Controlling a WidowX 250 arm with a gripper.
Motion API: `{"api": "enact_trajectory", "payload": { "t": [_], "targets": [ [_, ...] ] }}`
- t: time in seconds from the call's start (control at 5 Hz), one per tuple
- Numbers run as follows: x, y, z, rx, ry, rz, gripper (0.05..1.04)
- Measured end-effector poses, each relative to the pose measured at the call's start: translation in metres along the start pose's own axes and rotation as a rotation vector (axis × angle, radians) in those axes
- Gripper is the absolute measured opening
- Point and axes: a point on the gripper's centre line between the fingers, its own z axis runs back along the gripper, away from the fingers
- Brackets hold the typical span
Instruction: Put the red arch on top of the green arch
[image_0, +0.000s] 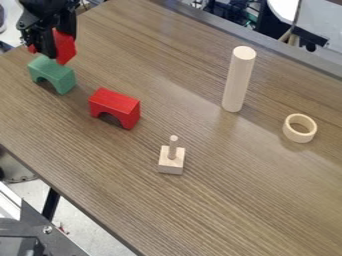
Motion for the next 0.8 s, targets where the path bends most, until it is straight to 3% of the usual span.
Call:
{"api": "enact_trajectory", "payload": {
  "t": [0.8],
  "targets": [
    [0.0027, 0.0000, -0.0117, 0.022, -0.015, 0.007, 0.583]
  ]
}}
